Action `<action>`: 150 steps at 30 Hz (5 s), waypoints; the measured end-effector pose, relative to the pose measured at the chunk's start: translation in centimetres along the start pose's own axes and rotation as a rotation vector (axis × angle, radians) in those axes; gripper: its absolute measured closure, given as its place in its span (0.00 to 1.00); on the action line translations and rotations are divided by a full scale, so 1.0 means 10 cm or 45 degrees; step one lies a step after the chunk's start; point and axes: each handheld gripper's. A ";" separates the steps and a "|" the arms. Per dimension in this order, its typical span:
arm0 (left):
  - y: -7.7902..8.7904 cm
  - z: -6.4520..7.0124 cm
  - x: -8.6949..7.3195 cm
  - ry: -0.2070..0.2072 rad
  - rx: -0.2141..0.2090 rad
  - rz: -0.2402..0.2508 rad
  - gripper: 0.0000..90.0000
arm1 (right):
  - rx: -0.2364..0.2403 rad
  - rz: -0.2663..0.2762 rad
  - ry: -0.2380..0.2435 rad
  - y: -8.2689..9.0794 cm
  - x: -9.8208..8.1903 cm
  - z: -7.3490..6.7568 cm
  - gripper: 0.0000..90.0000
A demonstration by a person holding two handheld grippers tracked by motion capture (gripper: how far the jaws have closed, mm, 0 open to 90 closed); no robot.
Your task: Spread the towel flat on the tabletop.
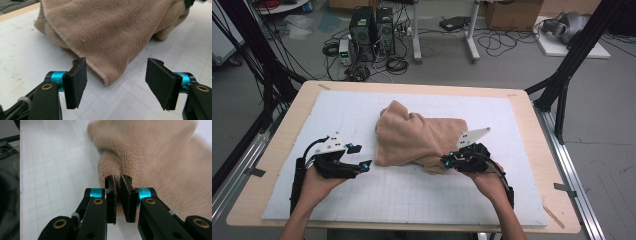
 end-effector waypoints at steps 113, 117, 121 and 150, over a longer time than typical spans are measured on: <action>-0.75 -0.32 0.09 -0.064 0.046 -0.255 0.71 | -0.037 -0.047 -0.147 -0.44 -0.25 0.30 0.78; -0.81 -0.32 0.06 -0.065 0.050 -0.282 0.82 | -0.020 -0.064 -0.134 -0.49 -0.22 0.27 0.91; -0.79 -0.31 0.06 -0.065 0.033 -0.294 0.95 | -0.008 -0.069 -0.126 -0.49 -0.21 0.27 0.96; 0.13 0.23 -0.09 -0.142 0.015 -0.145 0.99 | 0.098 0.068 0.062 0.09 -0.17 -0.48 0.98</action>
Point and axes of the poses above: each handheld gripper's, and its own axes: y roughly backward along the jaws, x roughly out of its top, z roughly to its right, and after that the axes turned 6 degrees about -x, right-handed
